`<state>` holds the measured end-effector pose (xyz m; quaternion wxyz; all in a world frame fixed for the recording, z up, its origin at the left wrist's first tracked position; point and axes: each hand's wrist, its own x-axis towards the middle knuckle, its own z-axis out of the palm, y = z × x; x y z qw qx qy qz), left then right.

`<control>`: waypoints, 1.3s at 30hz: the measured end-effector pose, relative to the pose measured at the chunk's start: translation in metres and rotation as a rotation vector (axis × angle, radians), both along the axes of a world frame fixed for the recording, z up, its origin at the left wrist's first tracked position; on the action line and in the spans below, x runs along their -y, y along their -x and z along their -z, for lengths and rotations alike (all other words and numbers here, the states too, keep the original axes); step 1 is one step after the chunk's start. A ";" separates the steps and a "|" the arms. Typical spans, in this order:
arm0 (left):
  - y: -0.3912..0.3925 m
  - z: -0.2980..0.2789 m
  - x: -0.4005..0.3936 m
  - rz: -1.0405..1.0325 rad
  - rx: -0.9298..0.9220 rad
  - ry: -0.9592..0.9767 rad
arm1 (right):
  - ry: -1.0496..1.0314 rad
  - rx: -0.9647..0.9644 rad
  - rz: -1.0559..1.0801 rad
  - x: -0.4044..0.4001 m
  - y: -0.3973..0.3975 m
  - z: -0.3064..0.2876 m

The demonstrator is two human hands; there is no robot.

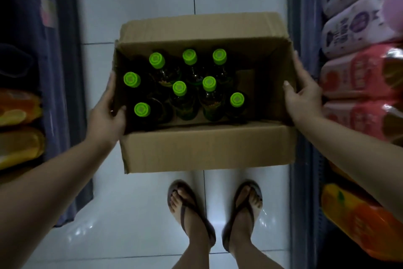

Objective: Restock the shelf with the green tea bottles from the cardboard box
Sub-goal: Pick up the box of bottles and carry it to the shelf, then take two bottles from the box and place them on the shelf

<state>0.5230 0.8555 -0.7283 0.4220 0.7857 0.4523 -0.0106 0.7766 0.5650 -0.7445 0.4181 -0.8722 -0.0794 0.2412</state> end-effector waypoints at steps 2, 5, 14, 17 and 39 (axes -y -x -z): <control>0.005 0.015 0.003 -0.010 -0.031 -0.037 | 0.021 -0.017 0.005 0.002 0.007 0.008; 0.013 0.027 0.005 -0.040 -0.040 -0.027 | 0.057 0.051 -0.030 0.005 0.012 0.016; 0.013 0.017 0.008 -0.024 -0.071 0.124 | 0.120 0.003 -0.014 -0.003 0.018 0.006; 0.003 -0.001 0.013 -0.049 -0.128 0.077 | 0.146 0.004 -0.029 -0.009 0.026 -0.014; -0.089 0.029 0.141 0.192 -0.129 0.233 | 0.238 -0.115 -0.295 -0.023 0.077 0.003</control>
